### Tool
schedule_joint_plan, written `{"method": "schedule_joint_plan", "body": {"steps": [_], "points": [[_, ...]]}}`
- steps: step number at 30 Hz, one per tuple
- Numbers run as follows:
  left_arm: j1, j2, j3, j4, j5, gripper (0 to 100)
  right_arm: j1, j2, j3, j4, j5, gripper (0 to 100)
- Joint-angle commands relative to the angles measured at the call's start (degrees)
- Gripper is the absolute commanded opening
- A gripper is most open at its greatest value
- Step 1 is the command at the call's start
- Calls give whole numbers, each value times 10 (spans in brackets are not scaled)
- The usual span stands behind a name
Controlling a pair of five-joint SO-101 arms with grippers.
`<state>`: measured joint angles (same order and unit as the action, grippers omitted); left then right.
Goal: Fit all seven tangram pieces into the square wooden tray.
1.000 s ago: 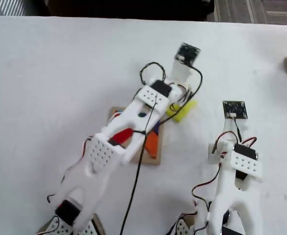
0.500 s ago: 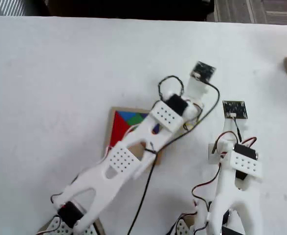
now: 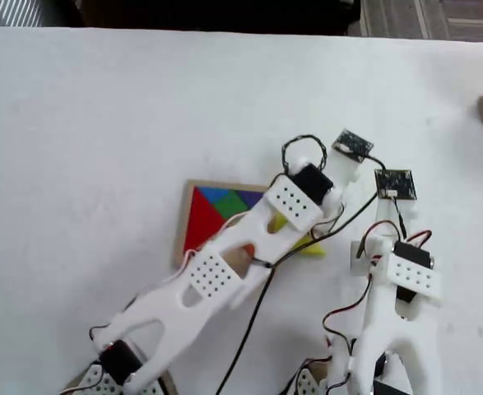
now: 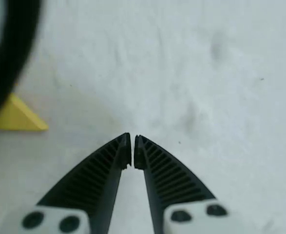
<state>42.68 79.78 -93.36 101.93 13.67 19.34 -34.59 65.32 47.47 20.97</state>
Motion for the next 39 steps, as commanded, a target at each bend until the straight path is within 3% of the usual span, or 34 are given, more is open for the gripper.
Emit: {"method": "schedule_joint_plan", "body": {"steps": [1, 11, 21, 28, 34, 39], "points": [[7, -65, 37, 10, 5, 16, -10, -11, 2, -14, 9, 21], [2, -277, 332, -9, 4, 19, -12, -11, 5, -23, 9, 22], [5, -312, 587, -162, 17, 18, -12, -11, 5, -23, 10, 23], [-2, -429, 786, -267, 32, 18, -12, -11, 5, -23, 10, 24], [-58, -522, 932, -355, 33, 19, -12, -11, 5, -23, 10, 24], [-94, -526, 965, -363, 29, 20, -13, -11, 5, -23, 10, 24]]}}
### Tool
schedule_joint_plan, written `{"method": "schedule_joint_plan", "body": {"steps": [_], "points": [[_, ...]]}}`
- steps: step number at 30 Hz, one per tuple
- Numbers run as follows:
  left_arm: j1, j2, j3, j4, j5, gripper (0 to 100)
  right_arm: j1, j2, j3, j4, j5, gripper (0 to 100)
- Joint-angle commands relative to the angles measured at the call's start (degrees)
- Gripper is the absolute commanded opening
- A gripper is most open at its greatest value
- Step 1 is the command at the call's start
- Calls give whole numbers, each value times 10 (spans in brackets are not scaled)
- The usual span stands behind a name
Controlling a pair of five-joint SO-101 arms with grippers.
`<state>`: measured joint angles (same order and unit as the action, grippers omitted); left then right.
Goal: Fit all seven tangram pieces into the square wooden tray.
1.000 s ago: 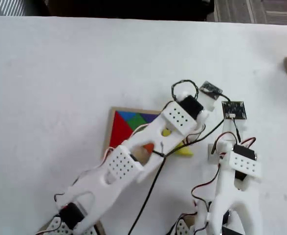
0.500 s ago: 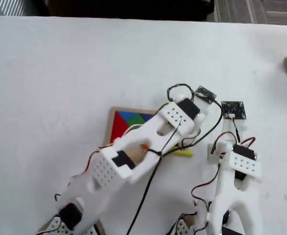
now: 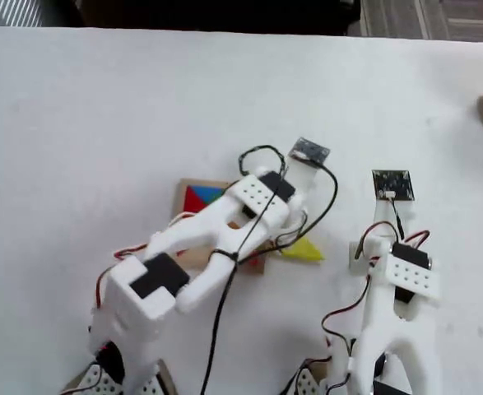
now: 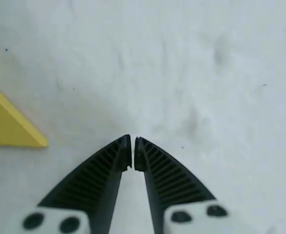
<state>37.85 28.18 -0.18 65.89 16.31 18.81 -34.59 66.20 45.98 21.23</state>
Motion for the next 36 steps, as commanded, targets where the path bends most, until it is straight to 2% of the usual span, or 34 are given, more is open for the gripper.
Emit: {"method": "schedule_joint_plan", "body": {"steps": [1, 5, 12, 16, 19, 23, 28, 32, 36], "points": [[-45, -13, 38, -3, 2, 20, -7, -11, -4, -8, 7, 24], [-46, -15, 45, -4, 2, 20, -7, -11, -4, -7, 7, 24], [-100, -15, 46, -1, 2, 20, -7, -12, -4, -7, 8, 24], [-102, -15, 46, -1, 2, 20, -7, -12, -4, -7, 22, 24], [-87, -16, 40, -6, 5, 20, -7, -12, -4, -7, 26, 22], [-23, -40, 17, -21, 6, 20, -7, -12, -4, -7, 29, 23], [26, -72, 21, -78, 12, 20, -7, -12, -4, -6, 31, 23], [16, -67, 21, -110, 127, 43, -7, -12, -4, -6, 32, 24], [24, -65, 21, -110, 227, 146, -7, -12, -4, -7, 32, 24]]}}
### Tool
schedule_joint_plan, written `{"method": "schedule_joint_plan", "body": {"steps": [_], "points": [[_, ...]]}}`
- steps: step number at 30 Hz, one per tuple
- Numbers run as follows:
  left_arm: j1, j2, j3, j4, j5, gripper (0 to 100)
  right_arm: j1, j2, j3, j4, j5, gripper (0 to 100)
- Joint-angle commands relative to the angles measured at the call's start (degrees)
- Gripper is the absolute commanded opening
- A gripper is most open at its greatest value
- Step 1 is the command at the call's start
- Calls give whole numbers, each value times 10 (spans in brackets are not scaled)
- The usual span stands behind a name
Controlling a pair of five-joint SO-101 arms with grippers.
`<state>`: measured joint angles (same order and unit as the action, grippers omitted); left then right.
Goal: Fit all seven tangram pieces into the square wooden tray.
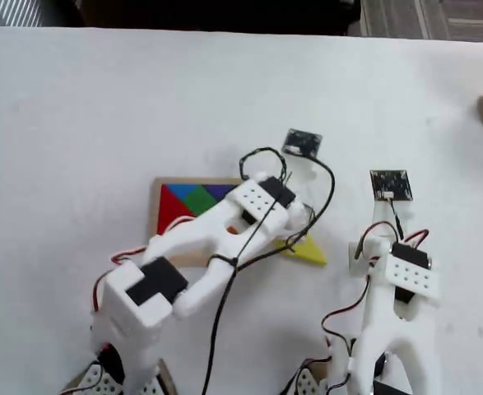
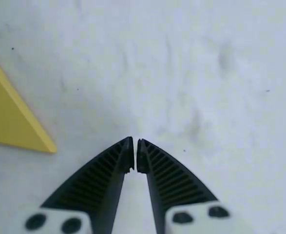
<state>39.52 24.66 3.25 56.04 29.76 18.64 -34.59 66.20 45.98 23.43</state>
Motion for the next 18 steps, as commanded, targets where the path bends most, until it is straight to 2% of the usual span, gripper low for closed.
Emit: {"method": "schedule_joint_plan", "body": {"steps": [1, 5, 10, 15, 18], "points": [[11, -29, -13, -4, 113, 172, -7, -12, -4, -7, 10, 24], [8, -35, -14, 33, 187, 263, -7, -12, -4, -7, 10, 24], [20, -35, -17, 106, 196, 369, -16, -12, -4, -8, 10, 24], [23, -29, -13, 120, 196, 360, -16, -12, -4, -8, 10, 24], [22, -16, -7, 91, 196, 358, -16, -11, -4, -8, 10, 24]]}}
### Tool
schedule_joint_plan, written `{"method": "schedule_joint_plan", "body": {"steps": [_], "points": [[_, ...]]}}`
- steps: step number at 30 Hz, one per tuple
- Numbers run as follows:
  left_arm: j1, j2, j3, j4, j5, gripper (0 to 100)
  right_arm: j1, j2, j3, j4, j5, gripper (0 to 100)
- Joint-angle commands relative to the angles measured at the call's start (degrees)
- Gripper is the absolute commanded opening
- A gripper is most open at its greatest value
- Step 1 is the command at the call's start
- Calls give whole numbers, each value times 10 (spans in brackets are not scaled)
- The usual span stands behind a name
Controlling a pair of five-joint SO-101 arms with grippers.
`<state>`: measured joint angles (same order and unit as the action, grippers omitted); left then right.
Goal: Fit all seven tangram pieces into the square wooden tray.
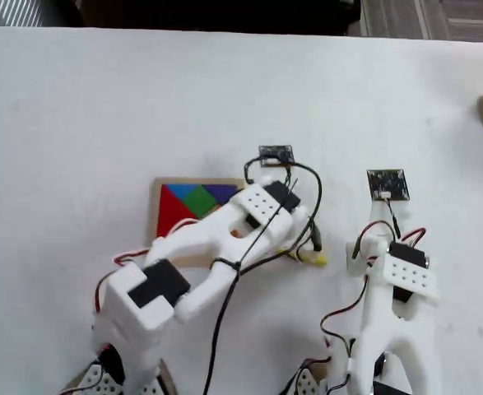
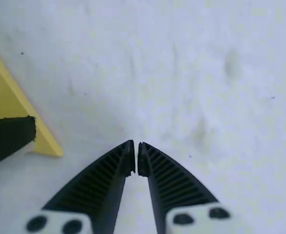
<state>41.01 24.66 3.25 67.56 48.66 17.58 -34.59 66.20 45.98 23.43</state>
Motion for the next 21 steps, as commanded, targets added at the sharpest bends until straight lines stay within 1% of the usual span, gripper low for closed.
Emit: {"method": "schedule_joint_plan", "body": {"steps": [1, 5, 9, 11, 14, 21], "points": [[5, -4, -5, -37, 7, 358, -6, -11, -4, -8, 10, 24], [5, 55, -13, -82, 7, 359, -6, -11, -4, -8, 10, 24], [5, 67, -46, -58, 8, 358, -6, -11, -4, -7, 10, 24], [5, 66, -44, -59, 10, 358, -6, -11, -4, -7, 10, 24], [5, 65, -45, -54, 32, 358, -6, -11, -4, -7, 10, 24], [7, 65, -48, -35, 33, 358, -6, -11, -4, -7, 10, 24]]}}
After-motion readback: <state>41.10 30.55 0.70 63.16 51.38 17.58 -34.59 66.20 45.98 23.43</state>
